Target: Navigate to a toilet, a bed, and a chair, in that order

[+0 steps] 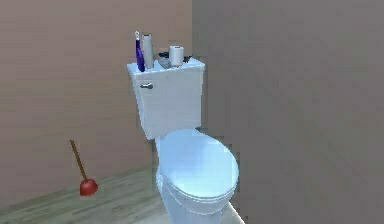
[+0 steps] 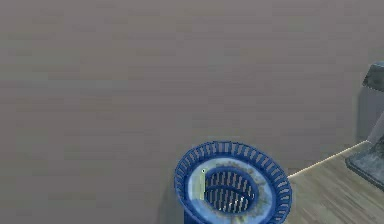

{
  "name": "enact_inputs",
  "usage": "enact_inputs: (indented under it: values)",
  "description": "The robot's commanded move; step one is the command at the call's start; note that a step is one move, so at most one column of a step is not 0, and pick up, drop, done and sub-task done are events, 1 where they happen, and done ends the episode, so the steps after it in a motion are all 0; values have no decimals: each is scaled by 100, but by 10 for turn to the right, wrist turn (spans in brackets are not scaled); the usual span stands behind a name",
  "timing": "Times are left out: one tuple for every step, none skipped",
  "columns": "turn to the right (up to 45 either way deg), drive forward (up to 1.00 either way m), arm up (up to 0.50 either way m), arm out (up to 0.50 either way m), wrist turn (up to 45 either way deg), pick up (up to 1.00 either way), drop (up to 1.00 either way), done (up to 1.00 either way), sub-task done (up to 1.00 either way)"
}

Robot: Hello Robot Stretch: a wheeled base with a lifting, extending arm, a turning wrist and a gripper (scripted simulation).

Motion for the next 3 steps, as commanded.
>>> enact_inputs:
  values:
    - [-450,0,0,0,0,0,0,0,0]
    - [-450,0,0,0,0,0,0,0,0]
    - [-450,0,0,0,0,0,0,0,0]
